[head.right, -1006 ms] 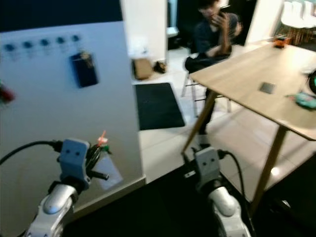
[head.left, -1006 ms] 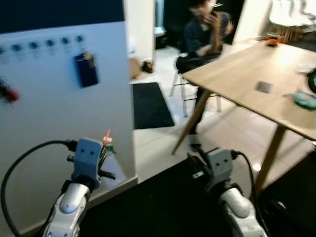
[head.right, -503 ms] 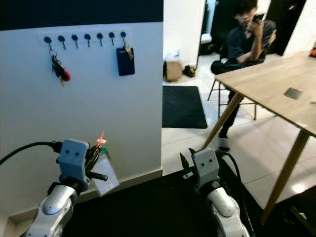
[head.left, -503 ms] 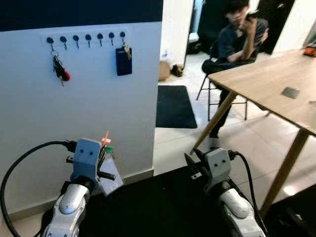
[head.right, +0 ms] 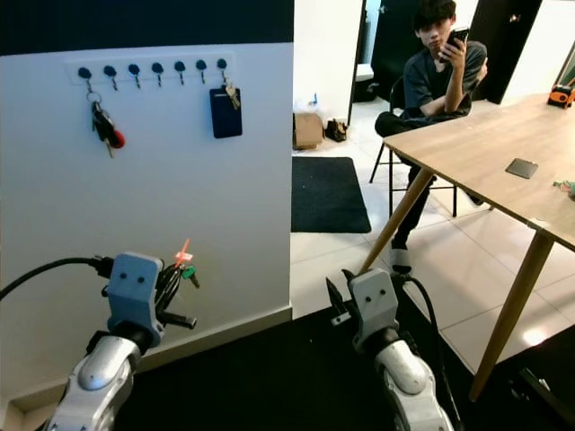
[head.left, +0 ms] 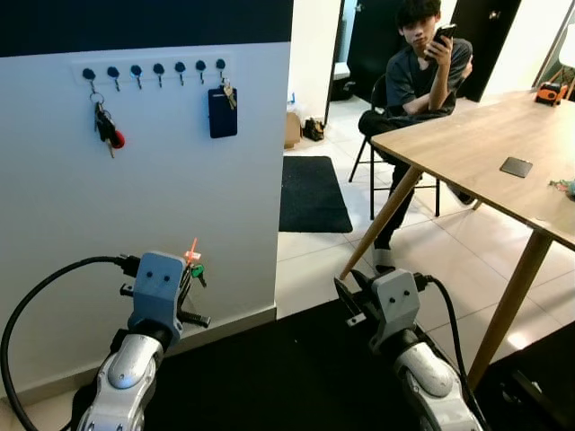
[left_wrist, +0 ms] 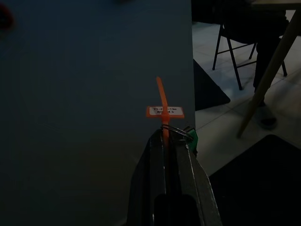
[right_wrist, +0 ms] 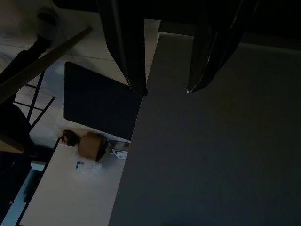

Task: Hang keys on a hook

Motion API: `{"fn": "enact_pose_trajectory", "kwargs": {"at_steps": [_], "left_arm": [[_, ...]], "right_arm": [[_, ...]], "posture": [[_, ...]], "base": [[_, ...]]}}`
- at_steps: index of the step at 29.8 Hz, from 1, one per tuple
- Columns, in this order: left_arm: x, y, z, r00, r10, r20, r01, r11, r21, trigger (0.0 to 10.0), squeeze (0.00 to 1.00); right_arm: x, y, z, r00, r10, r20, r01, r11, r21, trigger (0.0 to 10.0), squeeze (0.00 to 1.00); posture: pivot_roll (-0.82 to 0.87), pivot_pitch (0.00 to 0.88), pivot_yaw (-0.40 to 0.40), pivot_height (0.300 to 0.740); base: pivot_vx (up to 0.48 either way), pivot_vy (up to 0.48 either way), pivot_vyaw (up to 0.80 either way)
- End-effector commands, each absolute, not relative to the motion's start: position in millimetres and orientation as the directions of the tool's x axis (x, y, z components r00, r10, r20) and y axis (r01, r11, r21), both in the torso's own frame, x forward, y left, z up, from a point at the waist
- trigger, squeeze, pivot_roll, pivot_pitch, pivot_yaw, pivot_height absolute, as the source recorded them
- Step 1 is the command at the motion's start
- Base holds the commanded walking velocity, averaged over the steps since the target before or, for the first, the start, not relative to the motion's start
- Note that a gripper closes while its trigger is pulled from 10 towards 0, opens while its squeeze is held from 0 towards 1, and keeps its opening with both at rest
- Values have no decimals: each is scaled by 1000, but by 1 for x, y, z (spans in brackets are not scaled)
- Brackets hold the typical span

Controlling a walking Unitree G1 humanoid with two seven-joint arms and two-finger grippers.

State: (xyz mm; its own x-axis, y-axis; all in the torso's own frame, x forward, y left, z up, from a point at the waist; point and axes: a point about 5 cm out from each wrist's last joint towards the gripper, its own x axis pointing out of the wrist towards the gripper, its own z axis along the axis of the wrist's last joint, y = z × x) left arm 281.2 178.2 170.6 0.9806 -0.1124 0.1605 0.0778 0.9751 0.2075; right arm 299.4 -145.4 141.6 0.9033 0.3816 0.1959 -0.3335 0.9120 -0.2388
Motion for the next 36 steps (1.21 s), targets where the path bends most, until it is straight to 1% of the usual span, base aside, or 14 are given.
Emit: {"fn": "enact_pose_trajectory", "kwargs": {"at_steps": [1, 5, 27, 36], "left_arm": [[282, 178, 169, 982, -114, 153, 78, 972, 223, 10000, 0], [282, 179, 169, 982, -112, 152, 76, 972, 223, 10000, 0], [283, 179, 170, 983, -102, 151, 67, 973, 222, 10000, 0], [283, 179, 170, 983, -100, 152, 65, 973, 220, 10000, 0]], "right_arm": [[299, -146, 140, 905, 381, 188, -333, 911, -242, 10000, 0], [299, -146, 140, 905, 381, 188, -332, 910, -249, 10000, 0], [300, -146, 140, 905, 383, 185, -333, 908, -254, 10000, 0], [299, -145, 139, 903, 386, 186, -337, 908, -248, 10000, 0]], "posture": [[57, 124, 6, 740], [57, 124, 6, 740], [58, 128, 5, 740], [59, 128, 5, 740]], "base": [[401, 0, 0], [396, 0, 231], [340, 0, 702], [303, 0, 0]]}}
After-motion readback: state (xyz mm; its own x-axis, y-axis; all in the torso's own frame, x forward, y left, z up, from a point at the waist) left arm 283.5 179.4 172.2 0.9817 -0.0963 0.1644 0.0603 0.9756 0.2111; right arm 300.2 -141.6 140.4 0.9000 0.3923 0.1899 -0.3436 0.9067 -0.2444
